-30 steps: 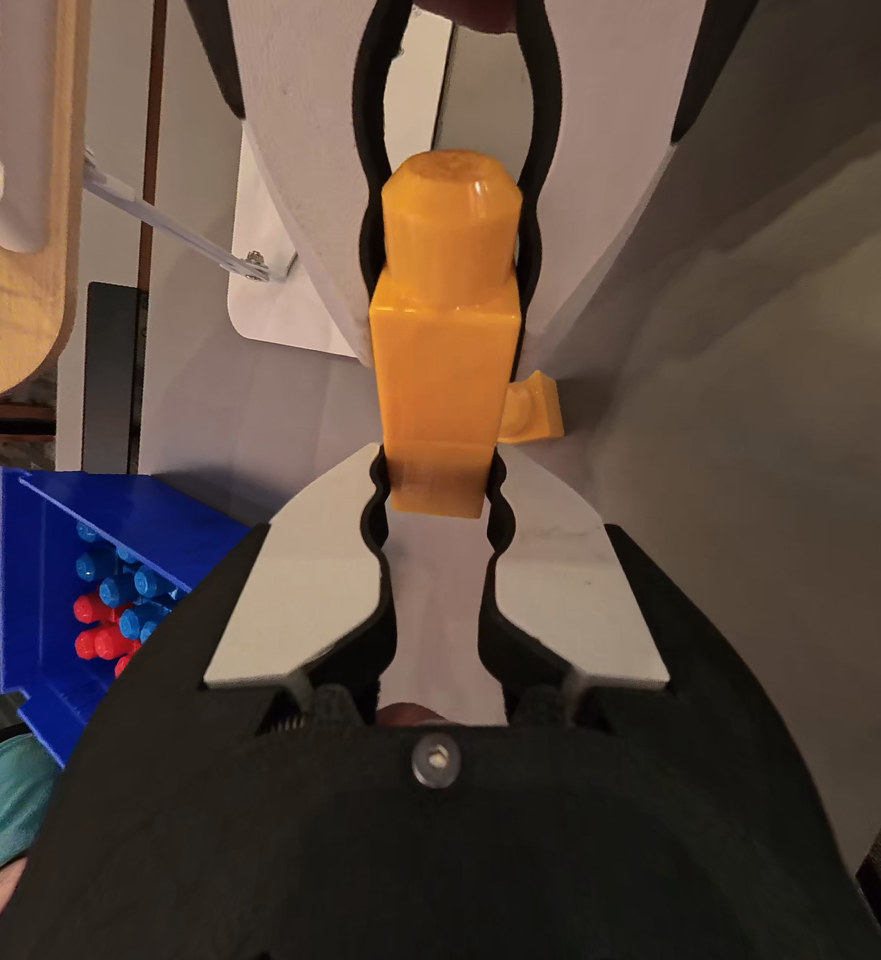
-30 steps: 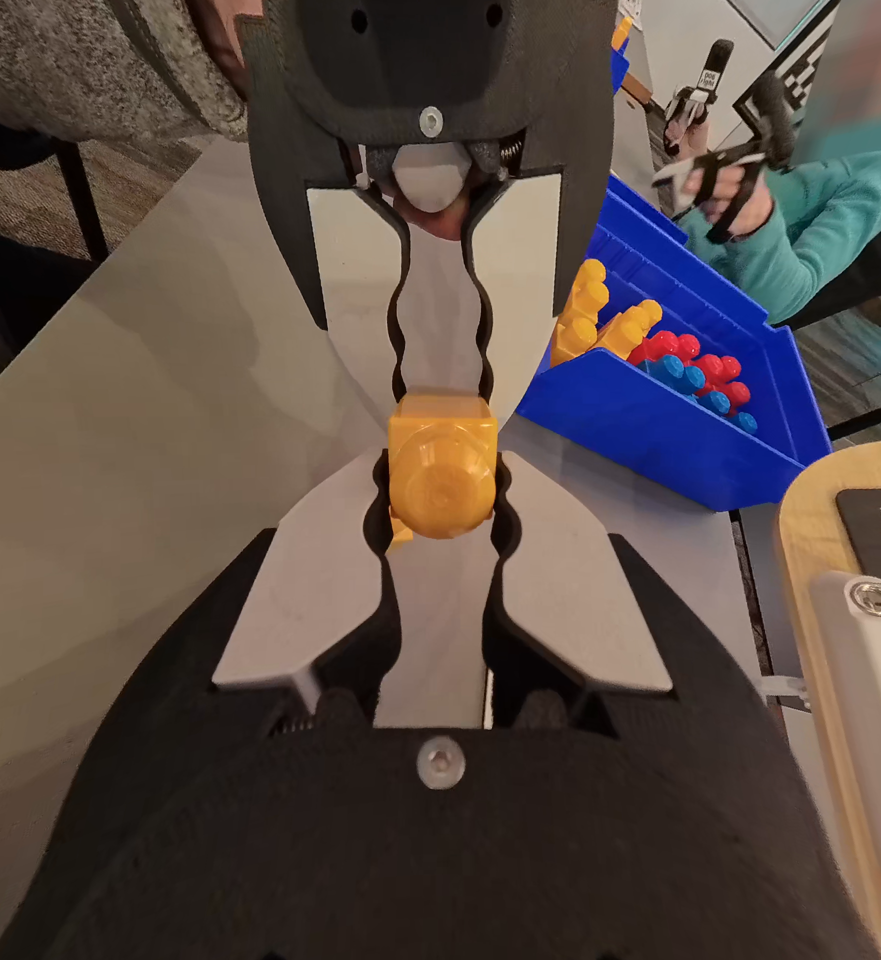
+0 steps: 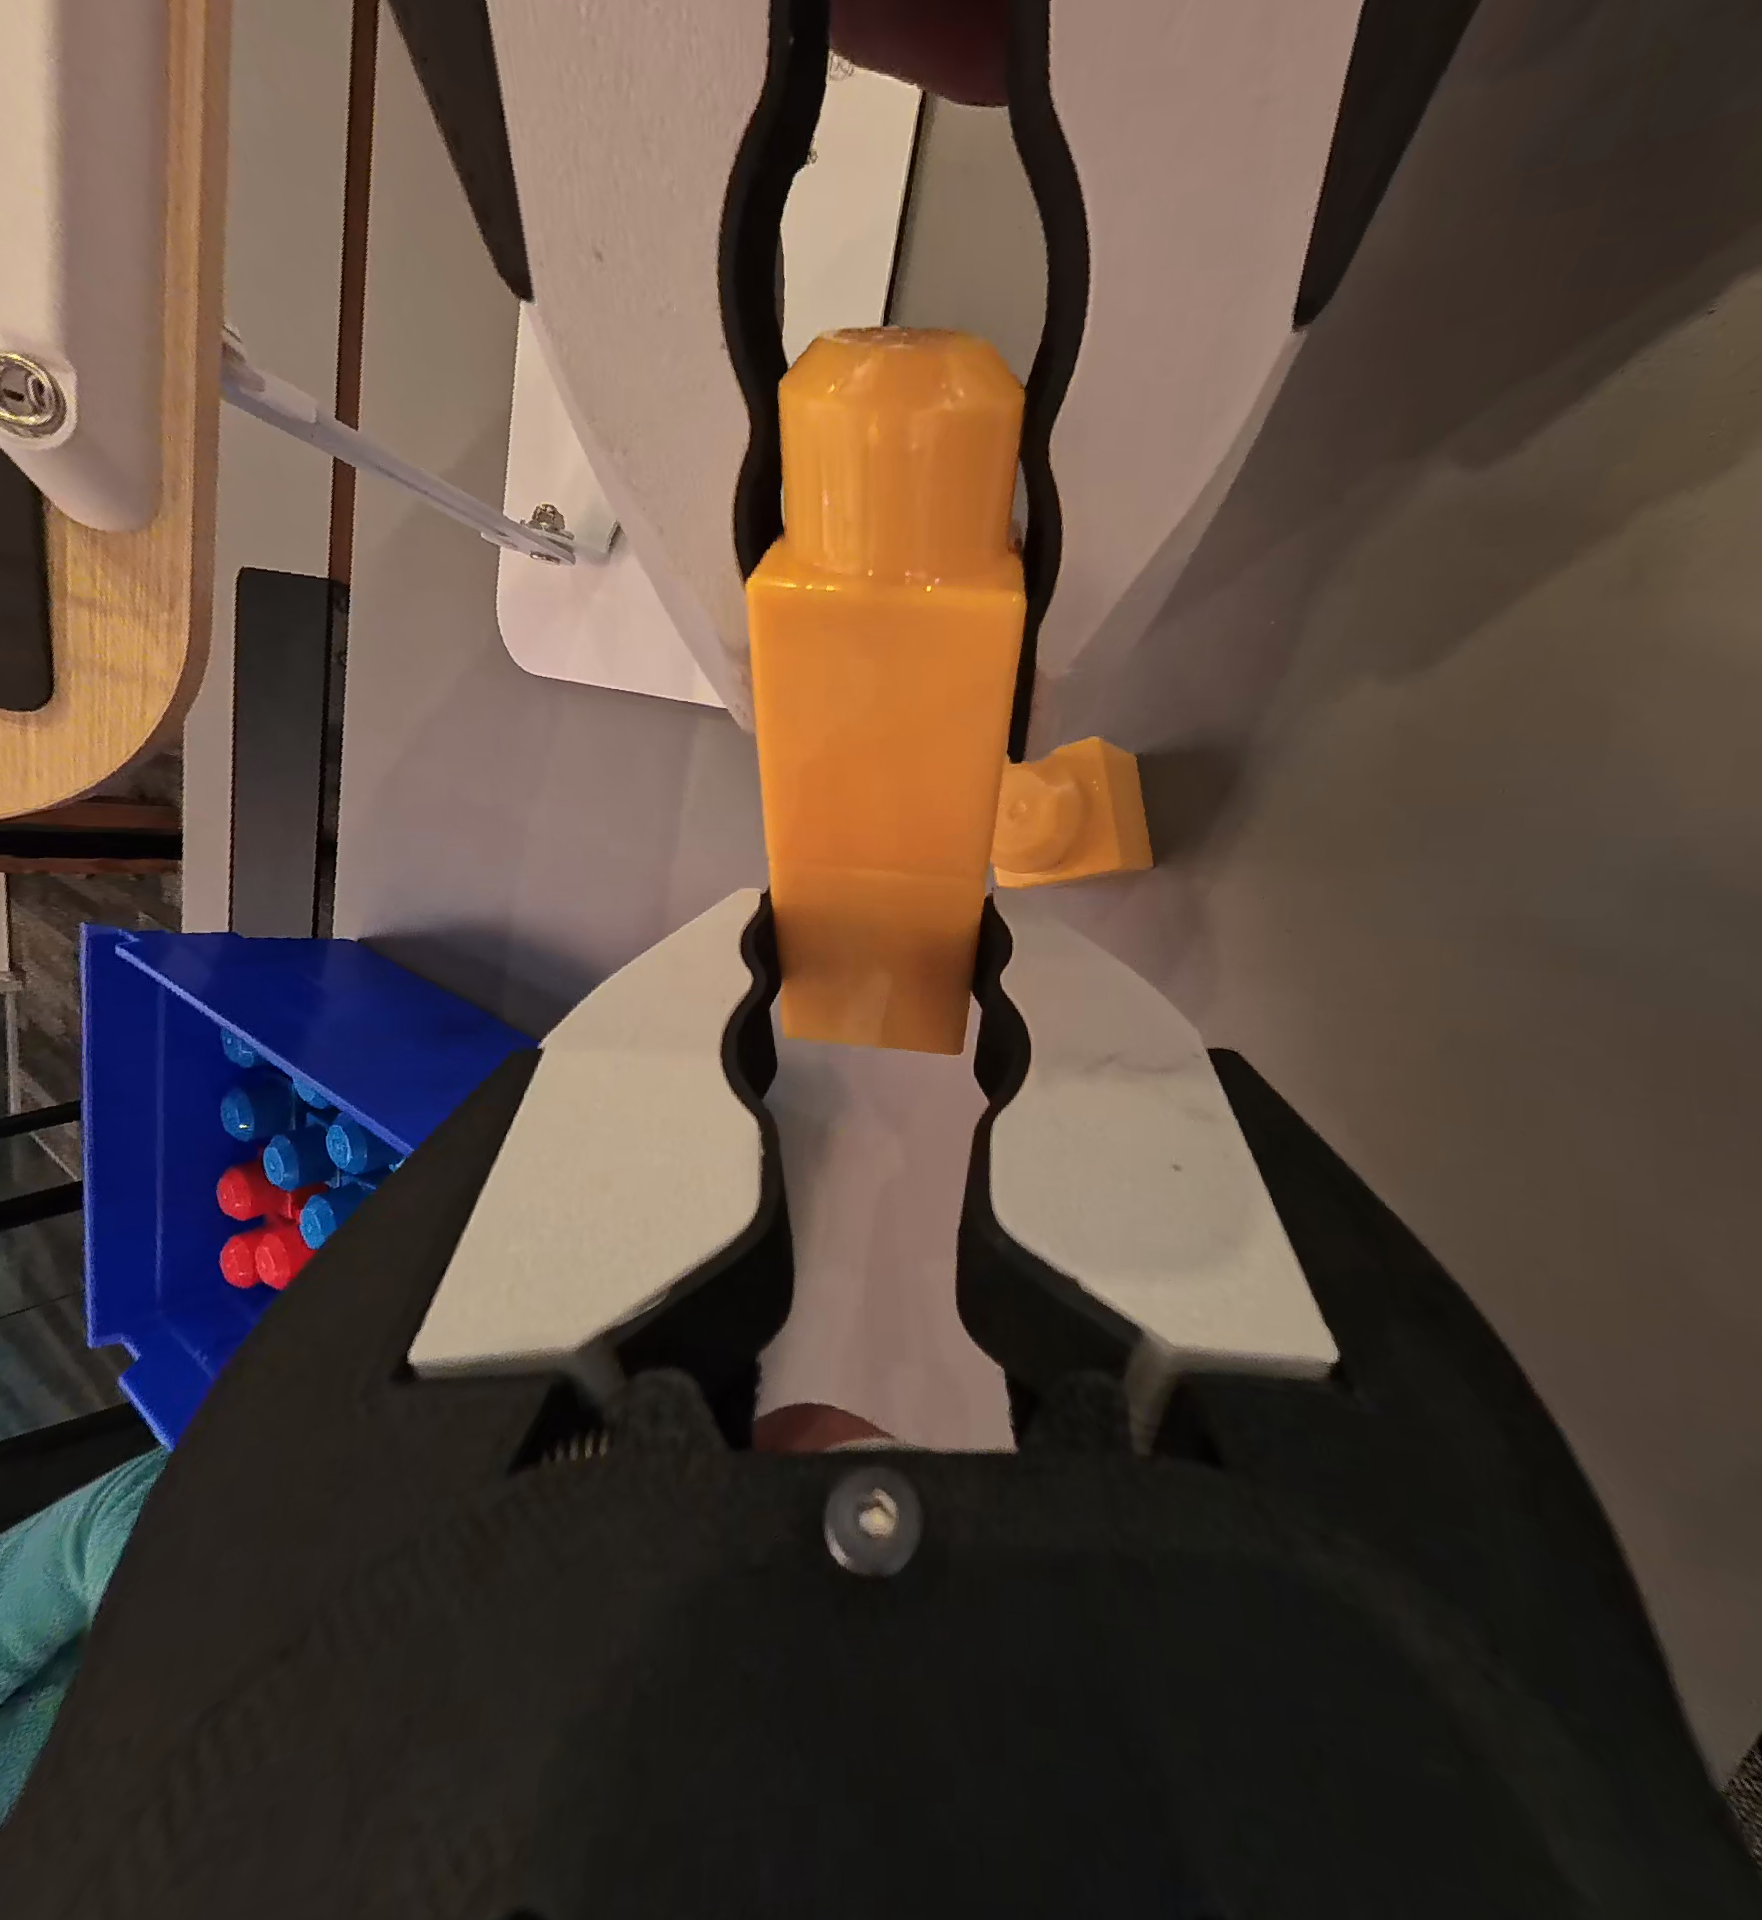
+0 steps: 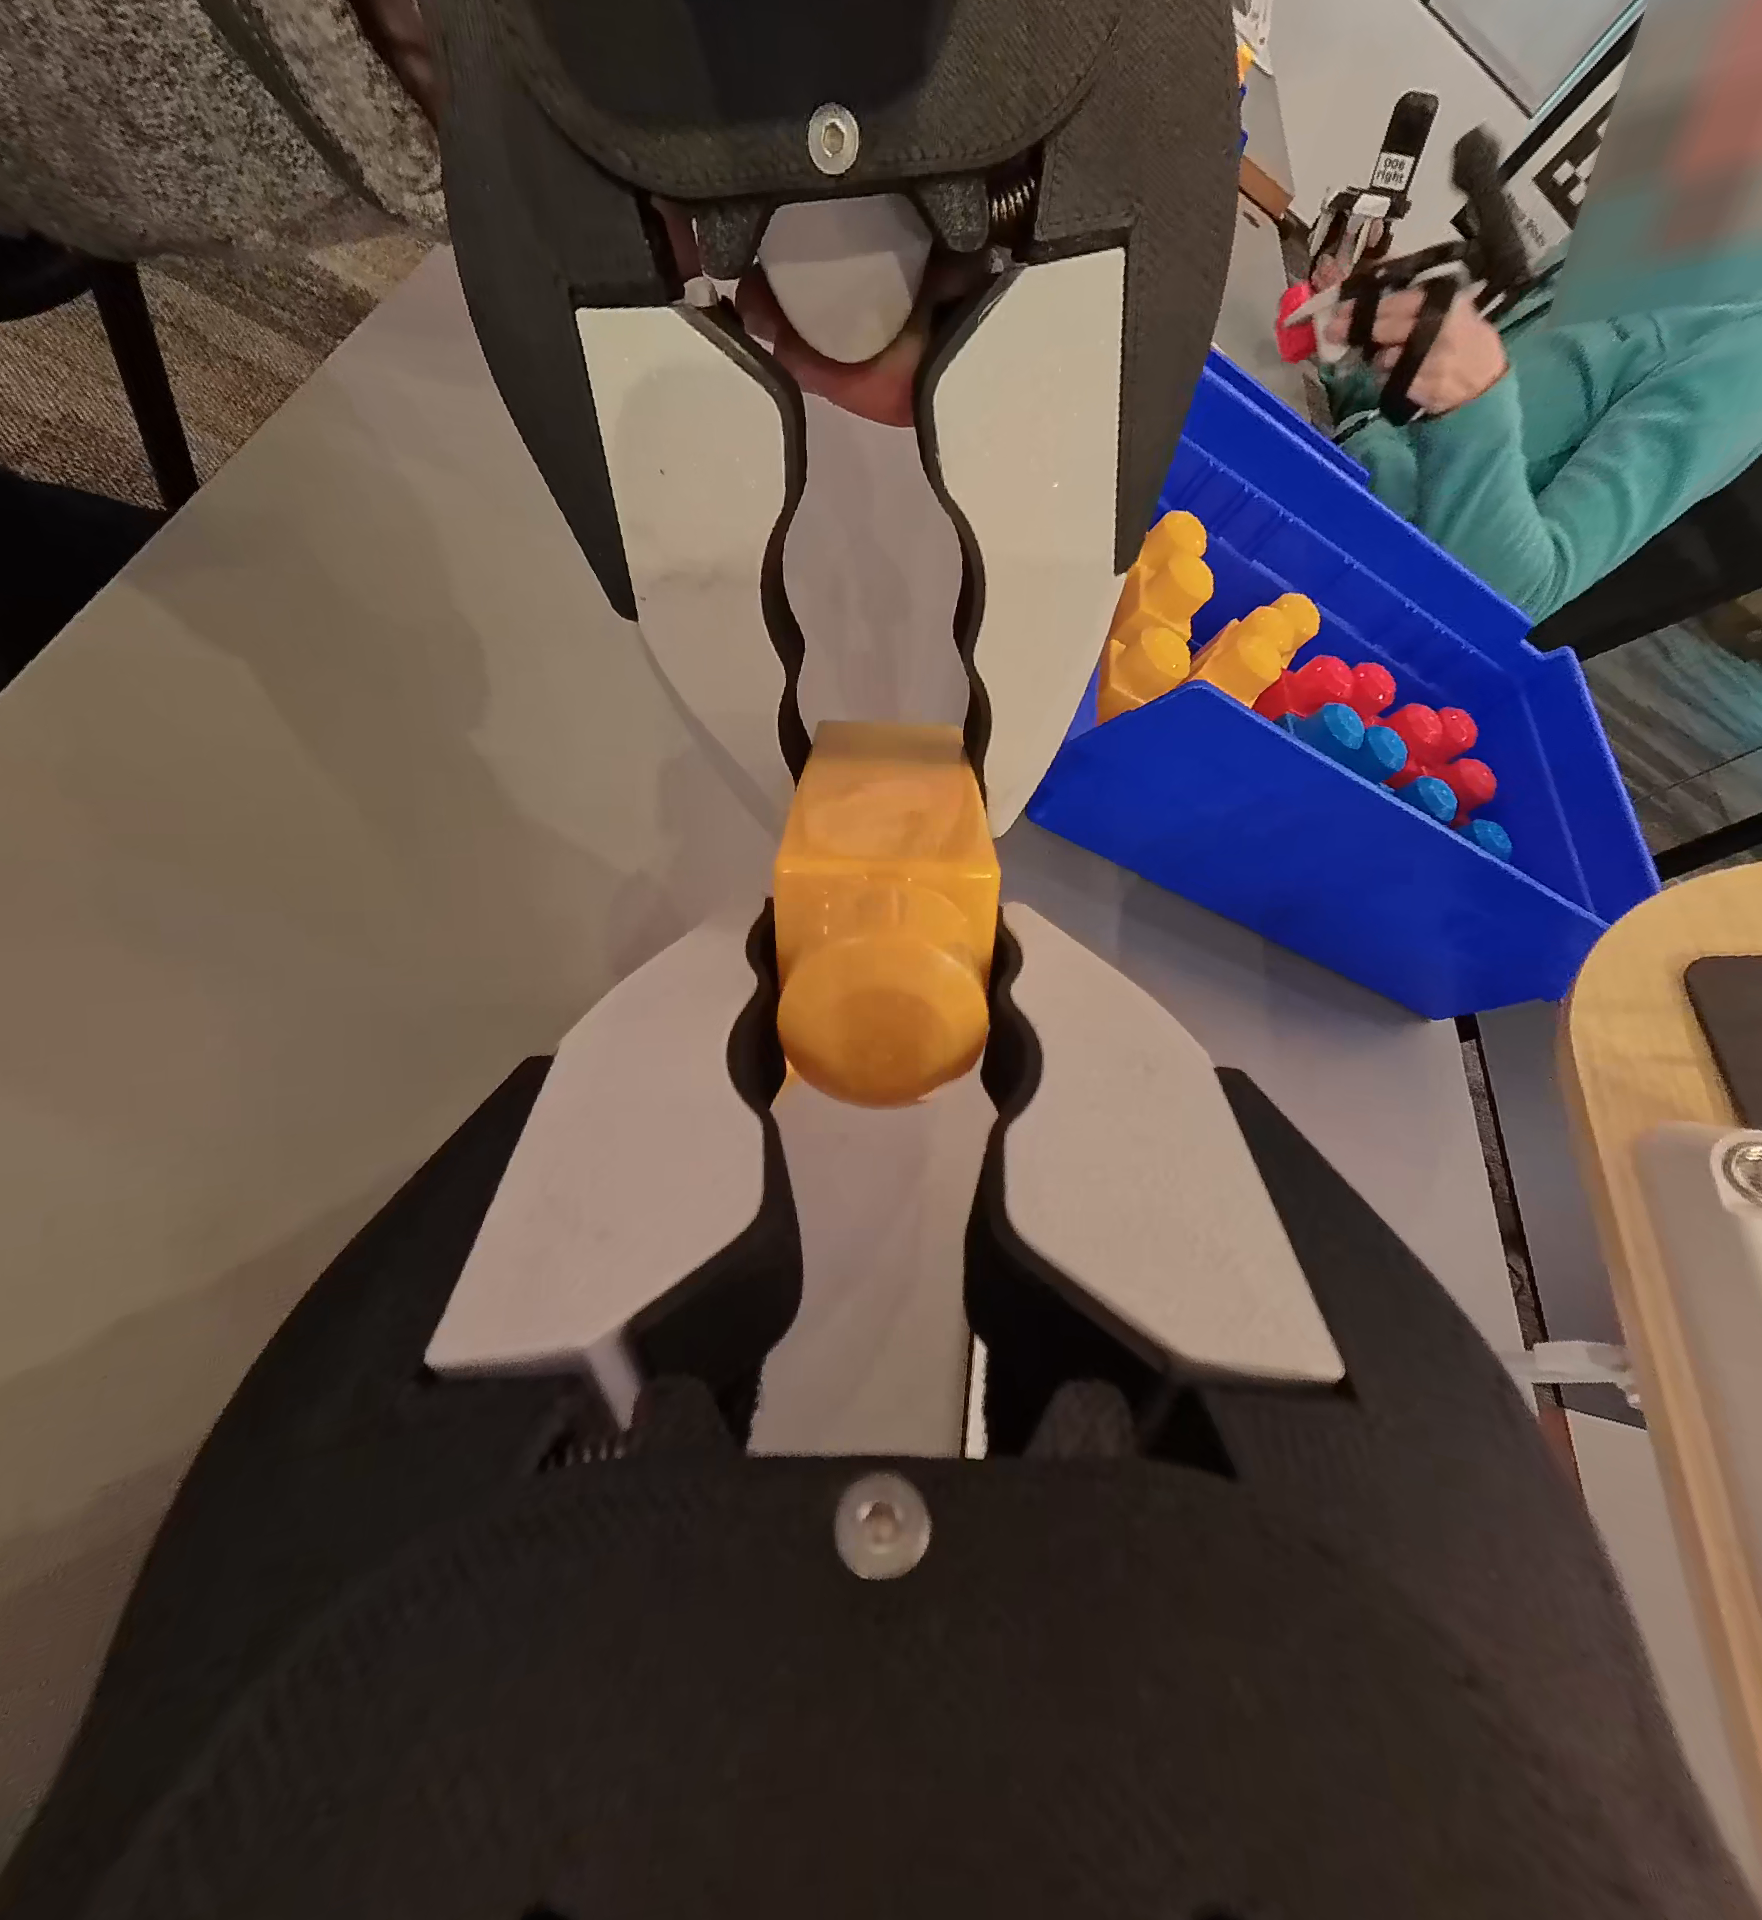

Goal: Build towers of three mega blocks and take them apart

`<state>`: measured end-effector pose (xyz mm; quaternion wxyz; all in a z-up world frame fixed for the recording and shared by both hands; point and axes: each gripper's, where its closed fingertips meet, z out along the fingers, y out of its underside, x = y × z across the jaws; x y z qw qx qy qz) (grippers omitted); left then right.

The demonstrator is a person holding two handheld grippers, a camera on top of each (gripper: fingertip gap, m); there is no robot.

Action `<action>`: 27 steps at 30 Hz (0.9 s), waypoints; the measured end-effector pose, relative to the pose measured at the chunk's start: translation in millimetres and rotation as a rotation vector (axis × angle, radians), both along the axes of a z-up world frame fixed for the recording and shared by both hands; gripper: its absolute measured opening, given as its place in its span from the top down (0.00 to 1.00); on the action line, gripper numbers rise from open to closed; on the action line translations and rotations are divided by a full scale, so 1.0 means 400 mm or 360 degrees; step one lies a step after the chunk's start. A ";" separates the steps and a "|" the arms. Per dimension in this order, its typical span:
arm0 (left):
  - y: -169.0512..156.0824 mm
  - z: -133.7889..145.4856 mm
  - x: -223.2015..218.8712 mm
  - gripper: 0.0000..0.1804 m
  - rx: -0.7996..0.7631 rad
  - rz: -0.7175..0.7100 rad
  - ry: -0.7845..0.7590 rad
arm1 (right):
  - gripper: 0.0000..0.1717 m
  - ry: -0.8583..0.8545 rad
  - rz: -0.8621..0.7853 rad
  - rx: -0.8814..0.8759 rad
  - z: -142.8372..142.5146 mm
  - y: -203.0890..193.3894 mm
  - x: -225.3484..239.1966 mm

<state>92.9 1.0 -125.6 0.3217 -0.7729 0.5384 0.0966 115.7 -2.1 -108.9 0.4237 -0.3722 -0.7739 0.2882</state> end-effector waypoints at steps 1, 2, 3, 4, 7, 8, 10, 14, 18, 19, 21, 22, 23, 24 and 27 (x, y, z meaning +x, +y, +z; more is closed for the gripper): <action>0.000 -0.001 0.000 0.81 -0.0004 -0.0001 0.0001 | 0.78 -0.0004 0.0000 0.0008 -0.001 0.000 0.000; 0.001 -0.001 -0.001 0.81 -0.0002 0.0001 0.0007 | 0.78 -0.0007 -0.0003 0.0014 -0.003 0.001 -0.001; 0.000 -0.002 -0.001 0.81 -0.0003 0.0002 0.0006 | 0.78 -0.0009 -0.0003 0.0007 -0.003 0.000 0.000; -0.001 -0.002 0.000 0.81 -0.0009 -0.0001 0.0002 | 0.78 -0.0006 0.0002 0.0006 -0.003 0.000 0.000; -0.001 -0.001 0.001 0.81 -0.0011 -0.0005 -0.0010 | 0.78 -0.0001 0.0005 0.0011 0.000 -0.002 0.000; -0.001 -0.001 0.001 0.81 -0.0012 -0.0004 -0.0009 | 0.78 -0.0003 0.0003 0.0008 0.000 -0.002 0.000; 0.000 -0.002 0.000 0.81 -0.0009 -0.0001 -0.0001 | 0.78 -0.0004 0.0001 0.0006 -0.002 0.000 -0.001; 0.001 0.000 0.001 0.81 -0.0008 -0.0004 -0.0022 | 0.78 0.0003 0.0000 -0.0020 0.002 0.001 0.000; 0.002 -0.002 -0.001 0.81 -0.0009 -0.0002 -0.0012 | 0.78 0.0002 -0.0005 -0.0029 0.000 0.002 -0.002; 0.002 -0.003 -0.001 0.81 -0.0012 0.0000 -0.0021 | 0.78 -0.0002 -0.0006 -0.0042 -0.001 0.003 -0.002; 0.006 -0.004 -0.002 0.80 -0.0014 -0.0009 -0.0049 | 0.79 0.0007 -0.0013 -0.0060 0.001 0.006 -0.004; 0.007 -0.004 -0.002 0.80 -0.0023 -0.0015 -0.0077 | 0.79 0.0014 -0.0016 -0.0064 0.003 0.007 -0.004; 0.008 -0.005 -0.003 0.80 -0.0037 -0.0015 -0.0107 | 0.78 0.0007 -0.0024 -0.0072 0.003 0.008 -0.004; 0.011 -0.005 -0.011 0.80 -0.0042 0.0001 -0.0114 | 0.74 -0.0002 -0.0042 -0.0074 0.002 0.013 -0.004; 0.020 -0.002 -0.050 0.80 -0.0039 0.0061 -0.0111 | 0.69 0.0014 -0.0078 -0.0099 0.007 0.029 0.002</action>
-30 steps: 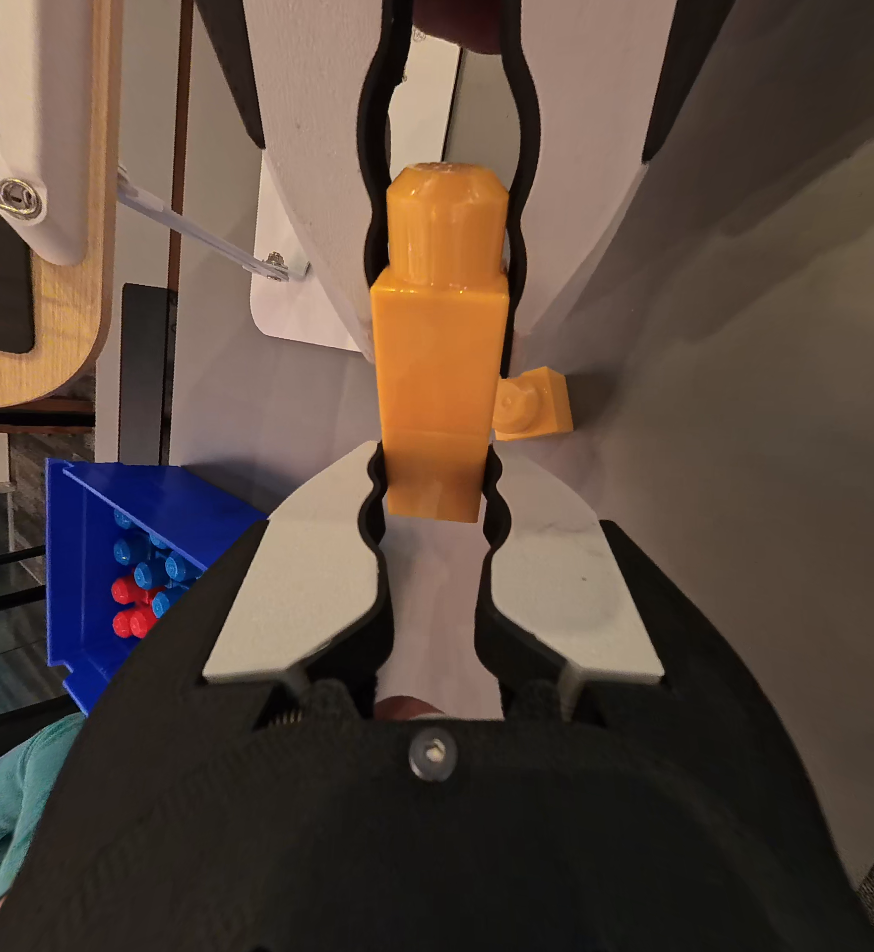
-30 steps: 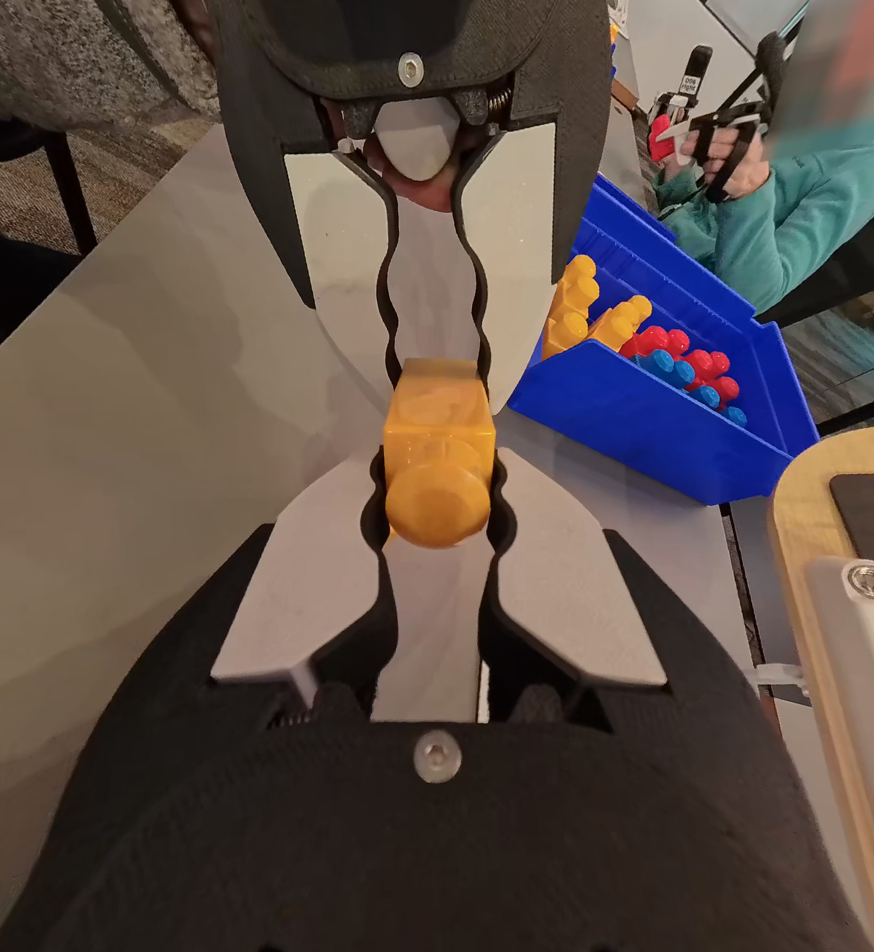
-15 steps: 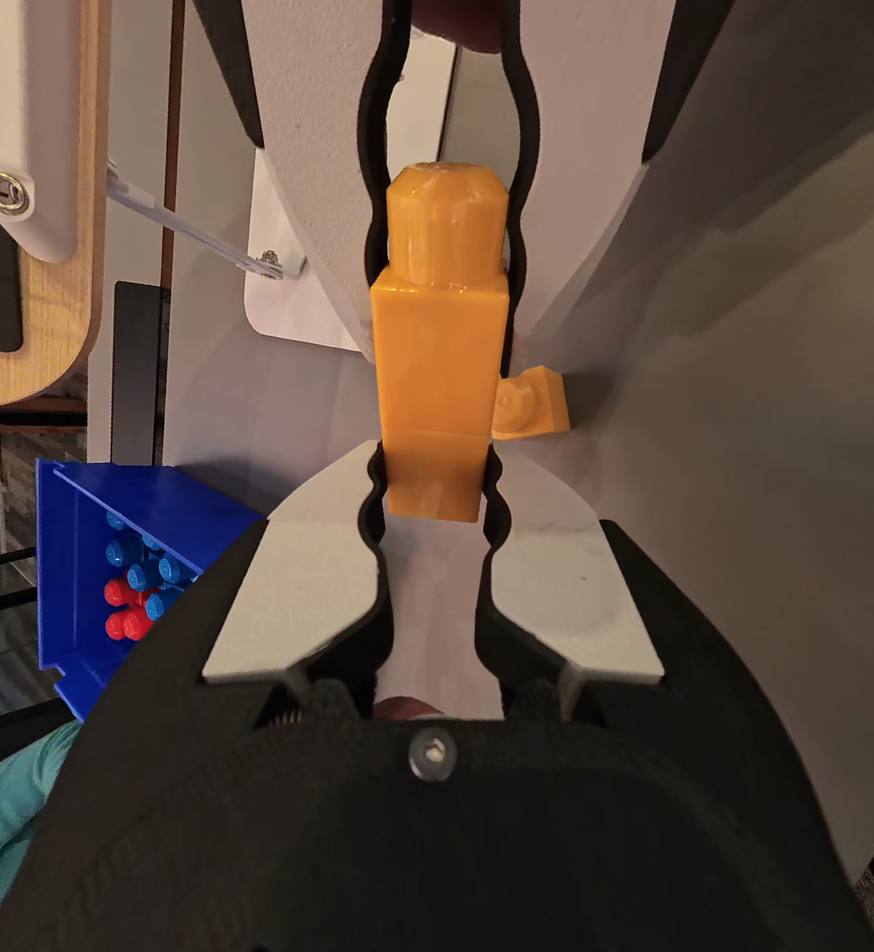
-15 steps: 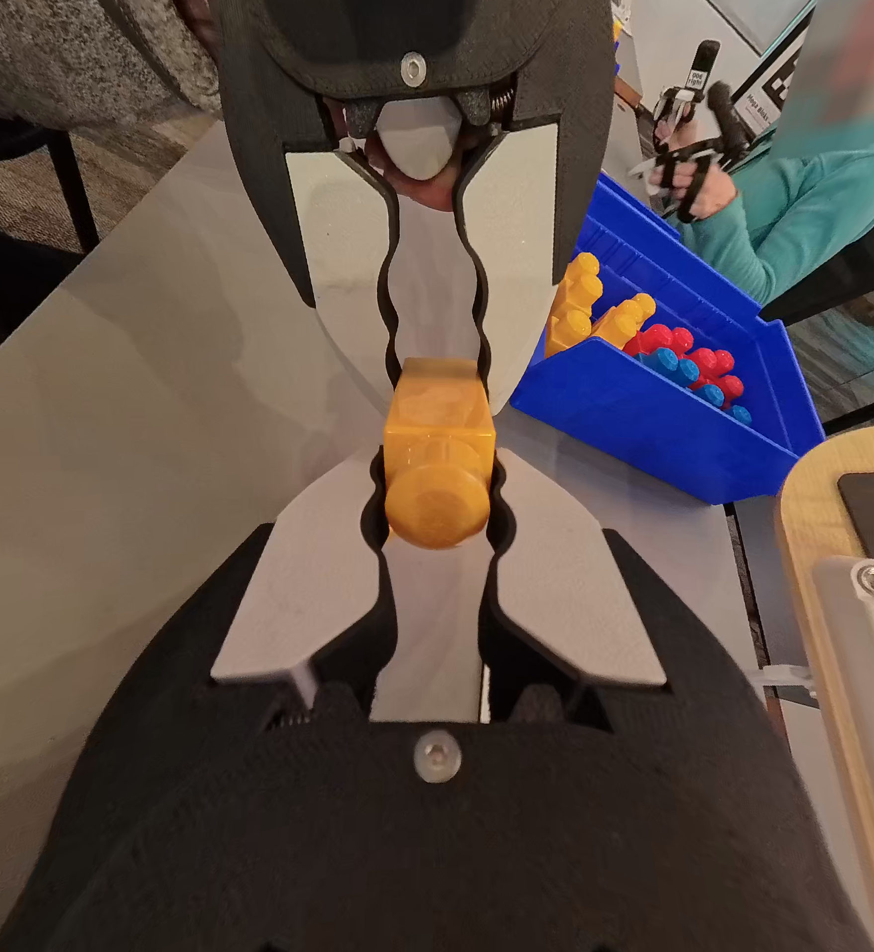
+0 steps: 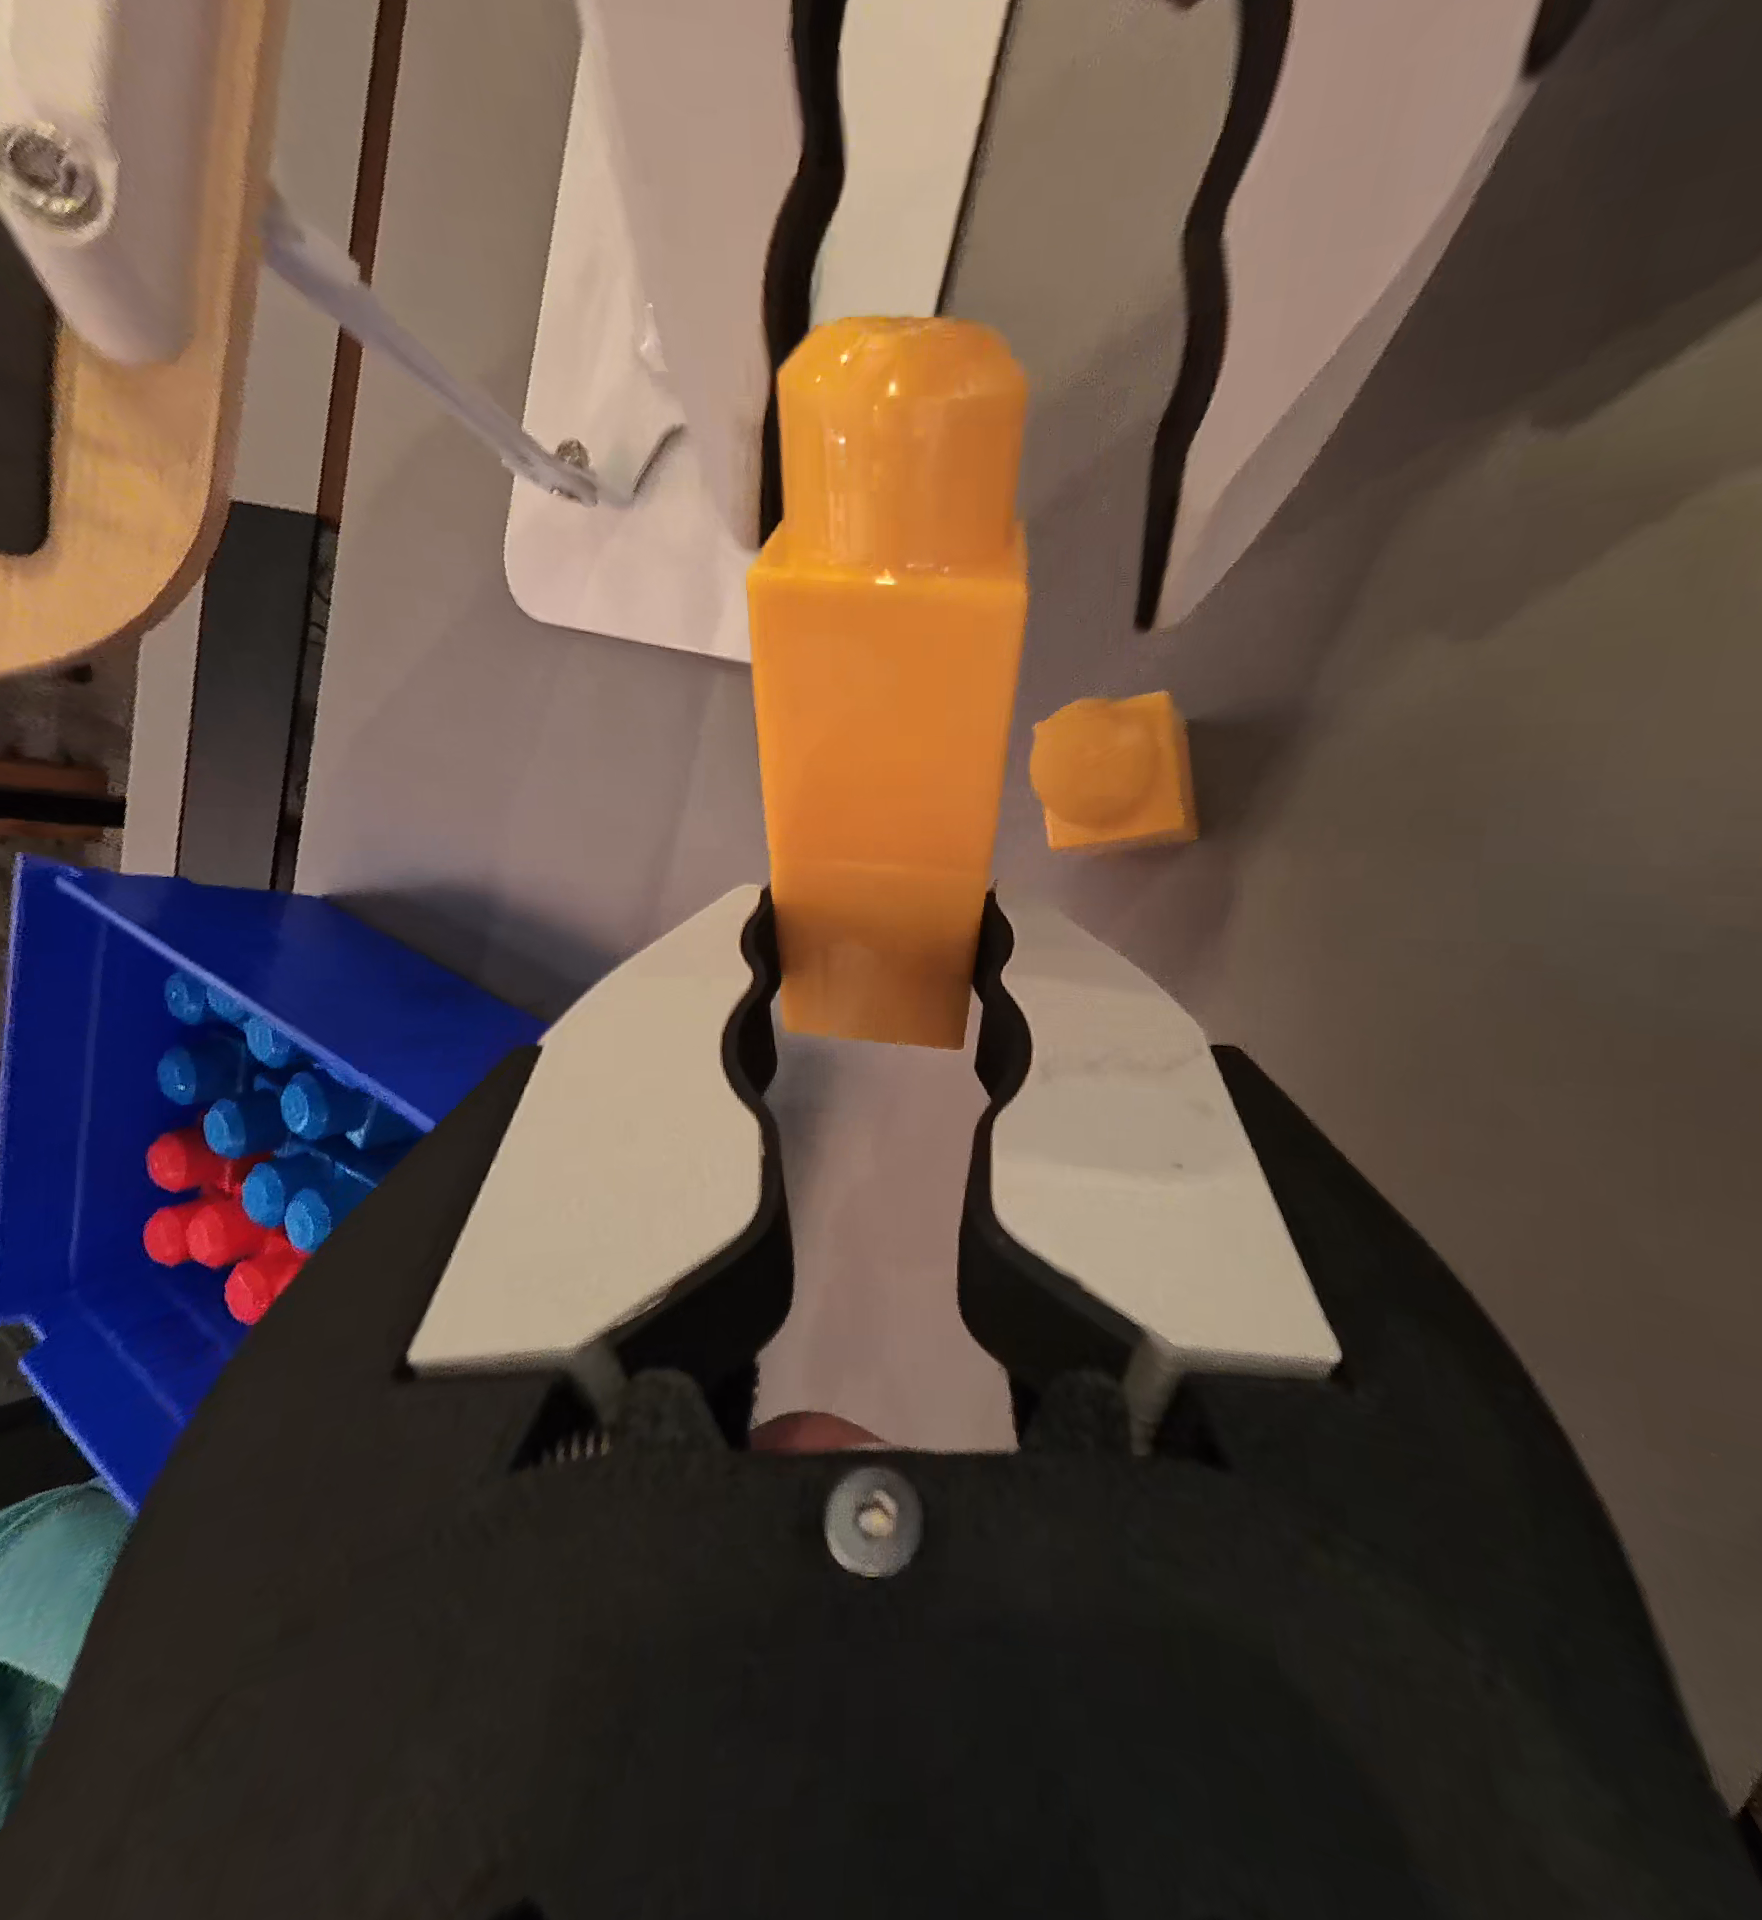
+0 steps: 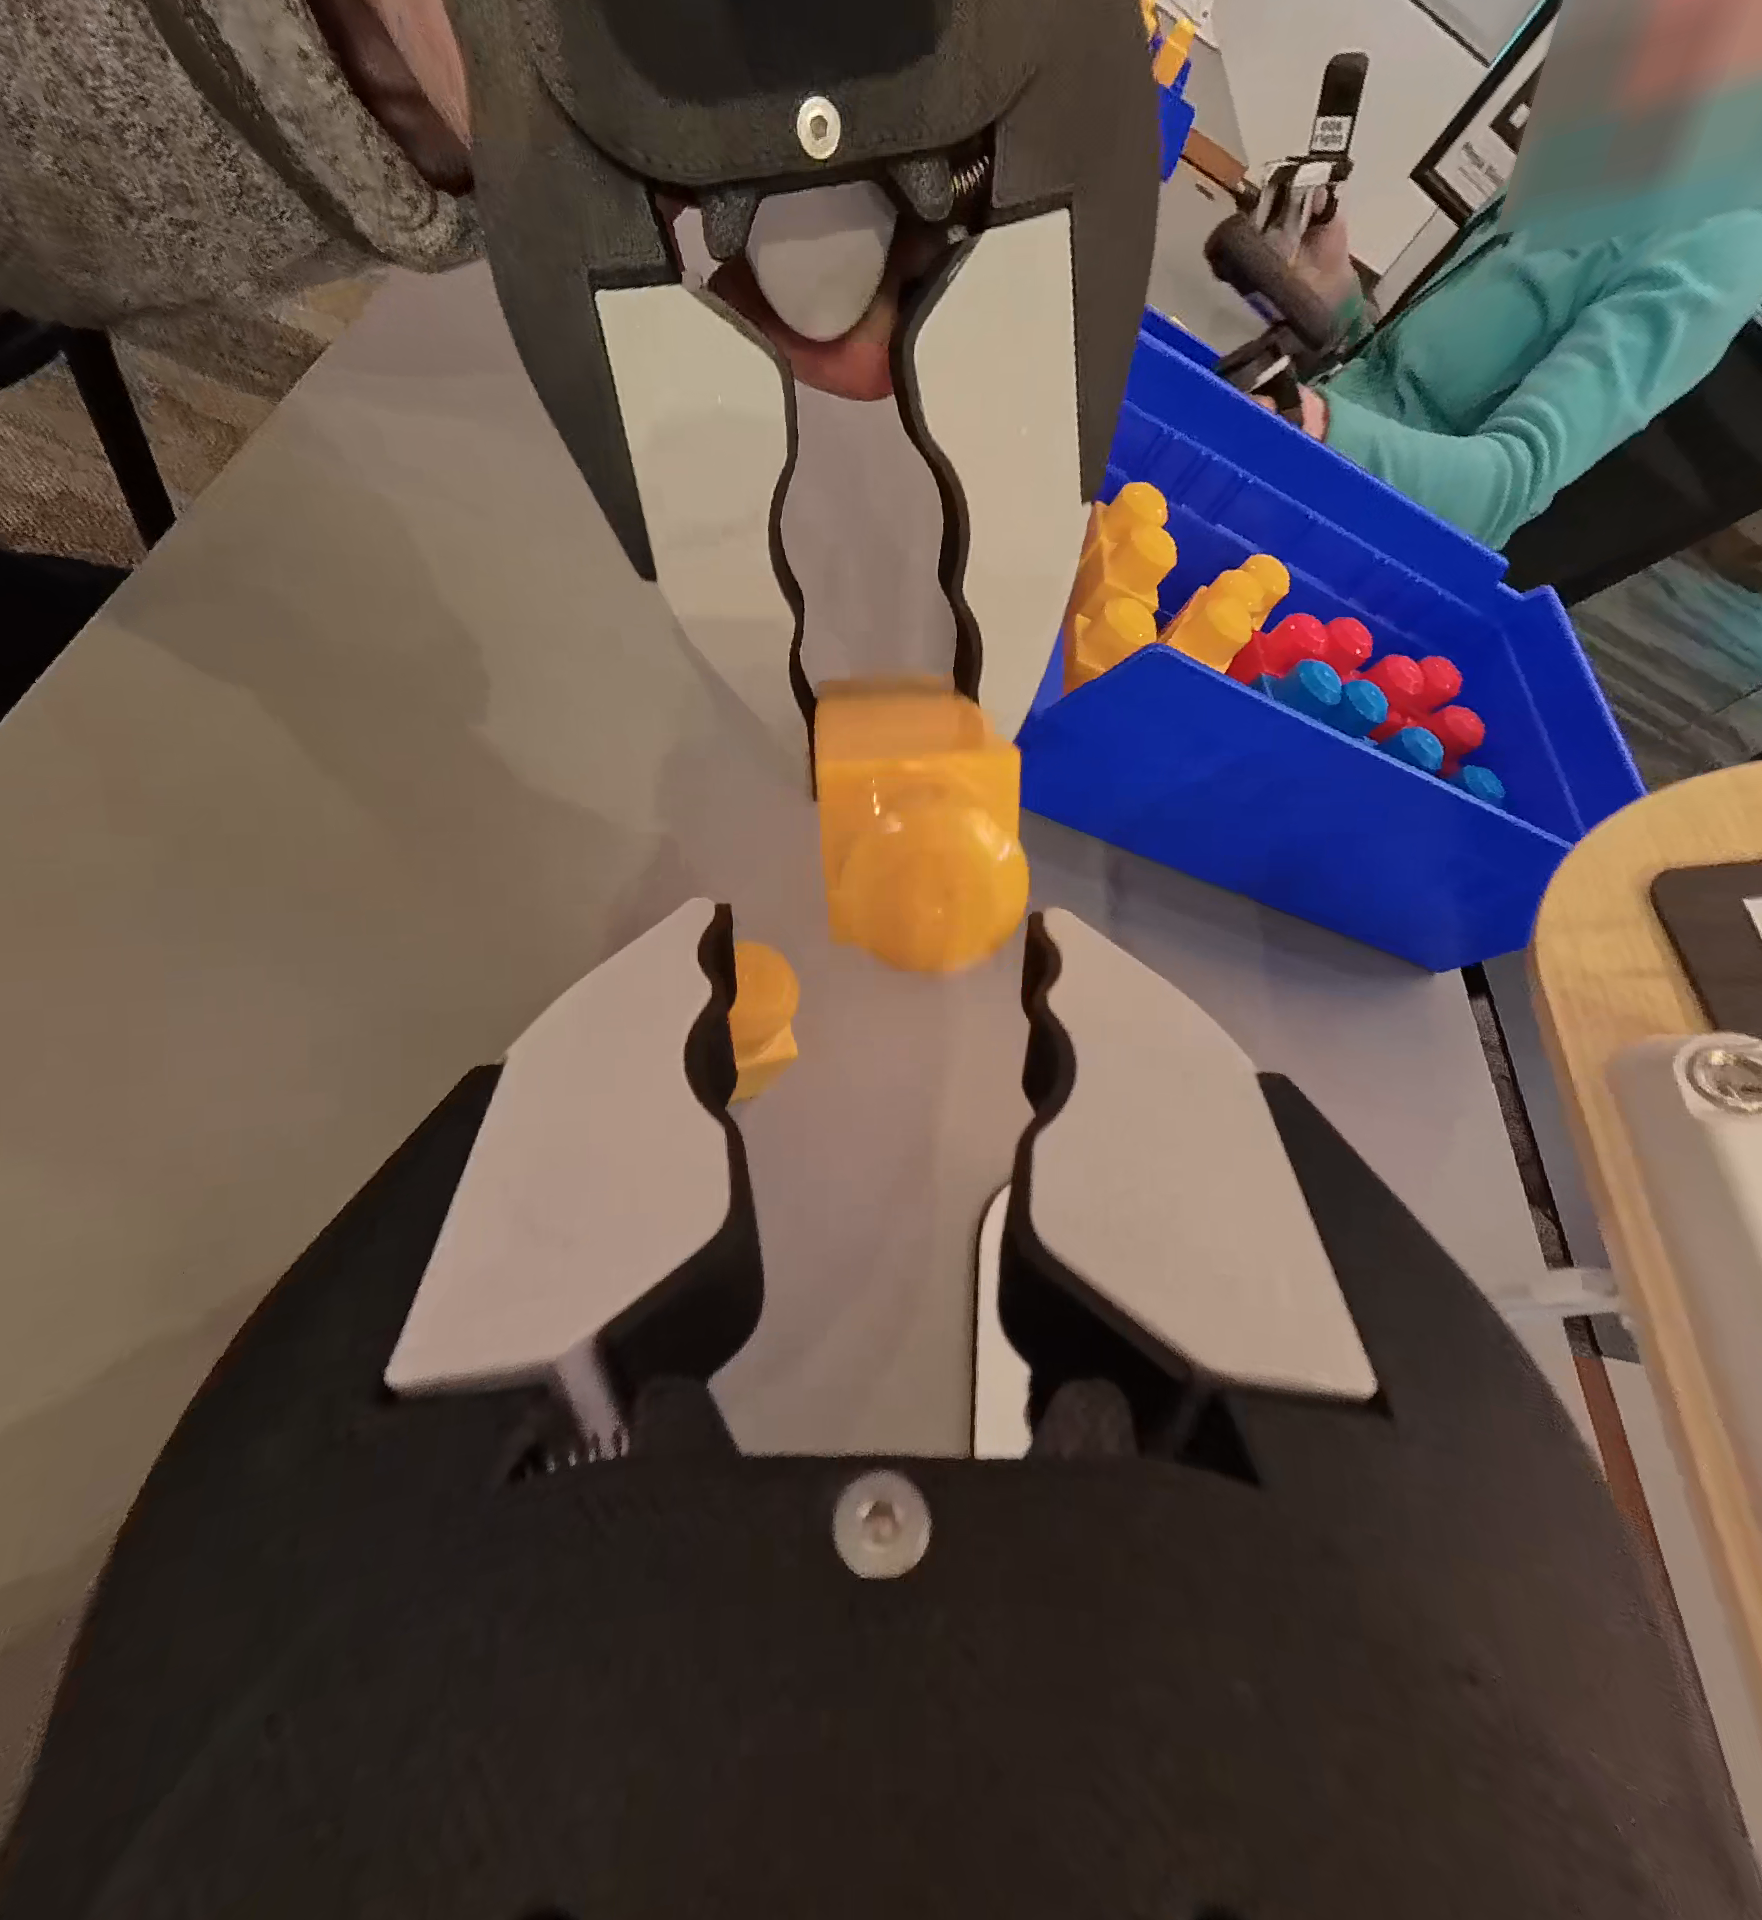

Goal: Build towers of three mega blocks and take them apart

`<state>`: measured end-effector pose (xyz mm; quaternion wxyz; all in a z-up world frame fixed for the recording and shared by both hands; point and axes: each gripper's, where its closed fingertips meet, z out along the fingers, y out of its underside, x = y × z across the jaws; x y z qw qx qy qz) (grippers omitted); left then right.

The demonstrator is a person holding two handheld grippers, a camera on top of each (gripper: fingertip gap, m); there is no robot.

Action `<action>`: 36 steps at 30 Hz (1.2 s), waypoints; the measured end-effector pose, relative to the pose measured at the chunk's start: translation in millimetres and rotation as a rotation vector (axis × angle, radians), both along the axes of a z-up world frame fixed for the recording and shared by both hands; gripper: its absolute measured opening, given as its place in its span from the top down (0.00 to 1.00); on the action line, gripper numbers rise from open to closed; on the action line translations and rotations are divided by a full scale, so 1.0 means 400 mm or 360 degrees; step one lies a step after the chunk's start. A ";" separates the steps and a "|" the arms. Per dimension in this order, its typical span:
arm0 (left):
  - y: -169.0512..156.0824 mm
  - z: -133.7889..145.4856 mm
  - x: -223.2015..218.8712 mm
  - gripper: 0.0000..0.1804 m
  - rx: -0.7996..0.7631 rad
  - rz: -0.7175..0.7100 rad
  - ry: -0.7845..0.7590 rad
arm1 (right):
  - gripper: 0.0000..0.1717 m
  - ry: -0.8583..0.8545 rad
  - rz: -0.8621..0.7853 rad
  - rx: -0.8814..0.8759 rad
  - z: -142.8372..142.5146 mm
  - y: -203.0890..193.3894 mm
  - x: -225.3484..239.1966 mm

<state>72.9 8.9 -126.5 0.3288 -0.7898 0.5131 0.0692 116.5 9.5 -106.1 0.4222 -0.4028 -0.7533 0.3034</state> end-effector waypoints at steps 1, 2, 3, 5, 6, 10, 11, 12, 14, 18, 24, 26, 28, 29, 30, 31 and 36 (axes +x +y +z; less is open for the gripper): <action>0.000 0.001 -0.010 0.80 -0.0007 0.0012 -0.0009 | 0.68 -0.0003 -0.0001 -0.0013 0.000 0.004 0.004; 0.001 -0.002 -0.024 0.80 -0.0020 0.0029 0.0011 | 0.68 -0.0023 -0.0006 -0.0032 -0.004 0.008 0.007; 0.004 -0.008 -0.042 0.80 -0.0020 0.0051 0.0055 | 0.69 -0.0071 0.0001 -0.0064 -0.016 0.008 0.011; 0.000 -0.023 -0.059 0.80 -0.0068 0.0054 0.0079 | 0.69 -0.0180 0.0007 -0.0085 -0.053 0.009 0.012; 0.002 -0.028 -0.067 0.80 -0.0070 0.0057 0.0104 | 0.69 -0.0232 0.0022 -0.0092 -0.074 0.004 0.011; 0.003 -0.039 -0.089 0.80 -0.0091 0.0071 0.0154 | 0.67 -0.0412 0.0074 -0.0106 -0.154 -0.013 -0.006; 0.004 -0.039 -0.096 0.80 -0.0093 0.0079 0.0160 | 0.66 -0.0439 0.0083 -0.0106 -0.168 -0.016 -0.012; 0.006 -0.039 -0.106 0.80 -0.0090 0.0094 0.0169 | 0.66 -0.0455 0.0094 -0.0114 -0.178 -0.019 -0.018; 0.005 -0.037 -0.125 0.80 -0.0098 0.0113 0.0155 | 0.67 -0.0490 0.0126 -0.0126 -0.194 -0.028 -0.027; -0.001 -0.026 -0.160 0.80 -0.0107 0.0140 0.0120 | 0.69 -0.0557 0.0157 -0.0158 -0.219 -0.034 -0.037; 0.002 -0.041 -0.168 0.80 -0.0128 0.0145 0.0152 | 0.79 -0.0623 0.0189 -0.0176 -0.236 -0.043 -0.043; 0.003 -0.045 -0.164 0.80 -0.0131 0.0142 0.0153 | 0.80 -0.0606 0.0177 -0.0139 -0.231 -0.040 -0.043; 0.007 -0.040 -0.156 0.80 -0.0112 0.0137 0.0115 | 0.80 -0.0508 0.0177 -0.0188 -0.198 -0.042 -0.044; 0.007 -0.036 -0.147 0.80 -0.0112 0.0118 0.0067 | 0.80 -0.0440 0.0165 -0.0212 -0.171 -0.038 -0.045; 0.007 -0.029 -0.135 0.80 -0.0106 0.0094 -0.0001 | 0.80 -0.0359 0.0163 -0.0251 -0.138 -0.036 -0.043; 0.007 -0.023 -0.125 0.80 -0.0110 0.0079 -0.0065 | 0.80 -0.0261 0.0173 -0.0300 -0.098 -0.036 -0.039; 0.005 -0.021 -0.072 0.80 -0.0179 -0.0032 -0.0366 | 0.80 0.0188 0.0145 -0.0464 0.092 -0.007 0.016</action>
